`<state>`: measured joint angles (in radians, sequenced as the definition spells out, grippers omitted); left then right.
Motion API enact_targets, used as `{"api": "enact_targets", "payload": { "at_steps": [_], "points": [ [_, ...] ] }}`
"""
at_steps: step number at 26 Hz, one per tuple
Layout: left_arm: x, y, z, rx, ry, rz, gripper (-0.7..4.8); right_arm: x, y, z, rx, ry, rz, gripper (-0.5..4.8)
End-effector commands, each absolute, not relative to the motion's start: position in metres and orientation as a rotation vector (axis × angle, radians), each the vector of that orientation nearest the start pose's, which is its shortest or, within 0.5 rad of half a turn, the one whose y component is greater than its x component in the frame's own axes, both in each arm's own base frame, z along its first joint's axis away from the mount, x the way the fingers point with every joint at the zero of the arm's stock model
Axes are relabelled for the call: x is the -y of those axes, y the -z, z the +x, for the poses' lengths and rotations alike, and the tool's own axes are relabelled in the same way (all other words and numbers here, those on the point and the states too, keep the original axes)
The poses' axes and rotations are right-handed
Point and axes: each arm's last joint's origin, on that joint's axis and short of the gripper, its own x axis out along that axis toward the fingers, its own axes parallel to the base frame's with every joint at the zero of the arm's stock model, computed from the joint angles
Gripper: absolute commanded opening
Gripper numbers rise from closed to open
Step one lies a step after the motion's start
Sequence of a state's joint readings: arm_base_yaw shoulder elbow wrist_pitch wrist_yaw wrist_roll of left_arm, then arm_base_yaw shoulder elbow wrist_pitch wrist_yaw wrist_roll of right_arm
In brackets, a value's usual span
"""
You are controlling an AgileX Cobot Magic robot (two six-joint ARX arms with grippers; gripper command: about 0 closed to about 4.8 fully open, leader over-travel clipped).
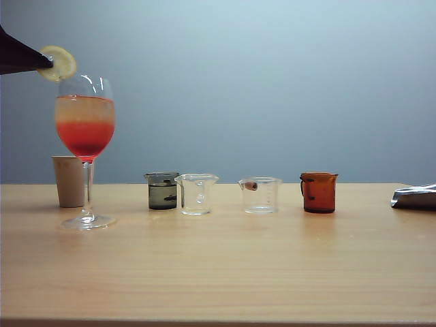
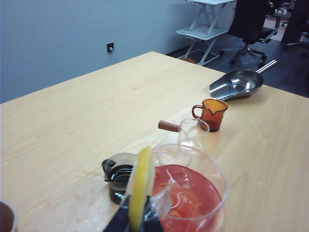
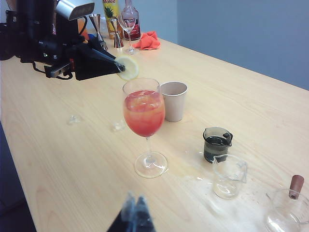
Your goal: Pick up the lemon slice from the paper cup on the left and carefully insert it into the rim of the goblet.
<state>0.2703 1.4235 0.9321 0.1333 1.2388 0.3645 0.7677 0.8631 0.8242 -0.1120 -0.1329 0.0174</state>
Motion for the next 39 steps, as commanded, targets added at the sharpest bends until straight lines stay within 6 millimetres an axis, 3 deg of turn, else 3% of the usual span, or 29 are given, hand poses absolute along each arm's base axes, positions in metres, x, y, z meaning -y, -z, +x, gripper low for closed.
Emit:
{"api": "enact_targets", "payload": {
  "at_steps": [1, 24, 32, 39],
  "points": [
    [-0.053, -0.277, 0.294, -0.089, 1.011, 0.067, -0.06, -0.135, -0.342, 0.134, -0.139, -0.902, -0.029, -0.03],
    [-0.054, -0.27, 0.297, -0.115, 0.979, 0.064, -0.06, -0.135, -0.342, 0.134, -0.14, -0.902, -0.03, -0.03],
    [-0.04, -0.272, 0.3, -0.098, 1.03, 0.079, -0.06, -0.135, -0.342, 0.134, -0.14, -0.902, -0.03, -0.03],
    [-0.042, -0.272, 0.3, -0.099, 1.003, 0.088, -0.06, -0.135, -0.342, 0.134, -0.14, -0.902, -0.03, -0.03]
  ]
}}
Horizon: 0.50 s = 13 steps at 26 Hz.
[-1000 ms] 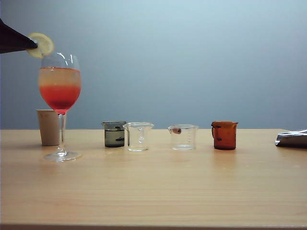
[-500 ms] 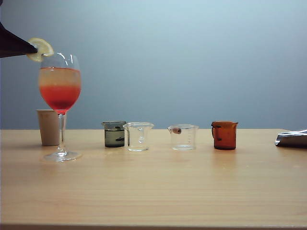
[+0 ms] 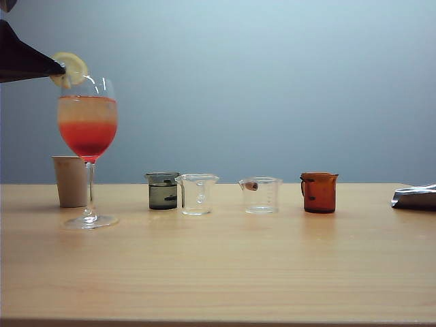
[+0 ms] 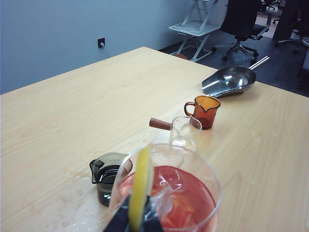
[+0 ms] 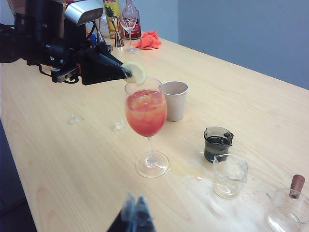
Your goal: Pick up the lemon slice from the paper cup on the left and carefully insert it into the rim of the goblet.
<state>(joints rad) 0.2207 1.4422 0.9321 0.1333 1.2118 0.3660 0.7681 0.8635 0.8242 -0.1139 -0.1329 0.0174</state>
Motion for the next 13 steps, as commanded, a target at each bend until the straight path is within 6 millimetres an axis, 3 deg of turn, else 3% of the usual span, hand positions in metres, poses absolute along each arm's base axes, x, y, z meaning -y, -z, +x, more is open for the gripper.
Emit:
{"api": "enact_targets", "payload": {
  "at_steps": [1, 13],
  "points": [
    [-0.0423, -0.2721, 0.3005, -0.1, 0.999, 0.089, -0.06, -0.1353, -0.3424, 0.1342, -0.14, -0.902, -0.03, -0.03],
    [-0.0435, -0.2724, 0.3021, -0.109, 0.94, 0.108, -0.06, -0.1353, -0.3424, 0.1342, -0.14, -0.902, -0.03, -0.03]
  ]
}}
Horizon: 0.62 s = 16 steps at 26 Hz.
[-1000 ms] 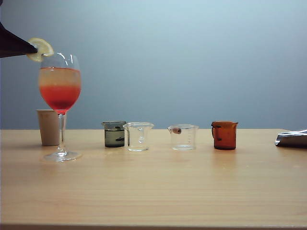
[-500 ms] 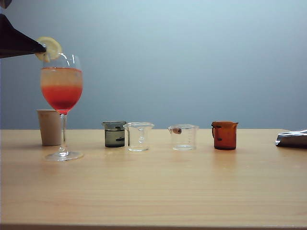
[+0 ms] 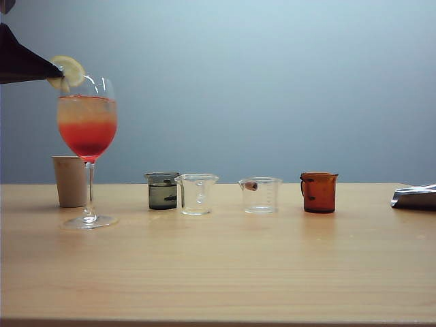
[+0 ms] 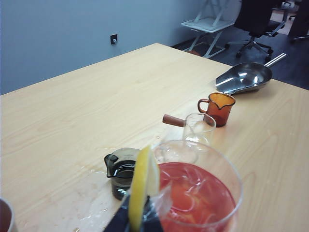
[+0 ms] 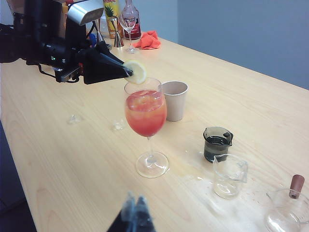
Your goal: Pick up the lemon slice from the paper cup on the left and carefully insert it into the rim of the goblet.
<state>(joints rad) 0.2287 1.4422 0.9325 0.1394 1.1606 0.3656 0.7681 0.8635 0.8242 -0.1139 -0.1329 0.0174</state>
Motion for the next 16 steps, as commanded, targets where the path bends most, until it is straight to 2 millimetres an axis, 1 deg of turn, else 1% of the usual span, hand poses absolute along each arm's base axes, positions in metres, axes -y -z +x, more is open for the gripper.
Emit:
{"api": "enact_targets", "payload": {
  "at_steps": [1, 9, 12, 16],
  "points": [
    [-0.044, -0.272, 0.302, -0.11, 0.937, 0.108, -0.06, -0.135, -0.342, 0.134, -0.14, -0.902, -0.03, -0.03],
    [-0.044, -0.272, 0.303, -0.116, 0.913, 0.113, -0.06, -0.135, -0.342, 0.134, -0.14, -0.902, -0.03, -0.03],
    [-0.044, -0.273, 0.302, -0.125, 0.928, 0.082, -0.06, -0.135, -0.342, 0.134, -0.141, -0.902, -0.03, -0.03],
    [-0.044, -0.283, 0.305, -0.126, 0.945, 0.058, -0.06, -0.135, -0.342, 0.134, -0.14, -0.902, -0.03, -0.03]
  ]
}}
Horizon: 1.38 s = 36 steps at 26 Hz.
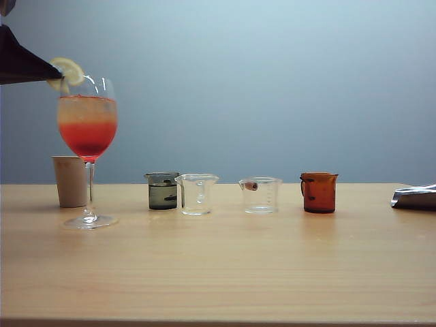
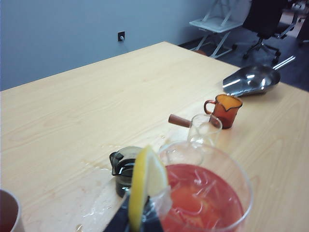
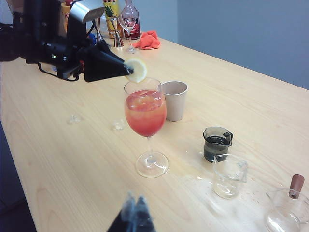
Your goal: Pick up the lemon slice from the paper cup on the left and carefully insert it into the rim of the goblet.
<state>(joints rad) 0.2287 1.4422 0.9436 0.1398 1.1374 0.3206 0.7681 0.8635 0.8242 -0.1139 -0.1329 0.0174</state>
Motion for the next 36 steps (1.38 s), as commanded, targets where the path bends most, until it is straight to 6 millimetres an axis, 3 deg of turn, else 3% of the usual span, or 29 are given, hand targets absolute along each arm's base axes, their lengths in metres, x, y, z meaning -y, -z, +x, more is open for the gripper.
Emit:
{"api": "enact_targets", "payload": {
  "at_steps": [1, 9, 36],
  "points": [
    [-0.044, -0.286, 0.305, -0.128, 0.946, 0.055, -0.06, -0.135, -0.342, 0.134, -0.14, -0.903, -0.03, -0.03],
    [-0.044, -0.302, 0.306, -0.188, 0.947, 0.063, -0.06, -0.135, -0.342, 0.134, -0.14, -0.902, -0.03, -0.03],
    [-0.049, -0.296, 0.3, -0.221, 0.991, 0.047, -0.06, -0.135, -0.342, 0.135, -0.141, -0.901, -0.03, -0.03]
  ]
}}
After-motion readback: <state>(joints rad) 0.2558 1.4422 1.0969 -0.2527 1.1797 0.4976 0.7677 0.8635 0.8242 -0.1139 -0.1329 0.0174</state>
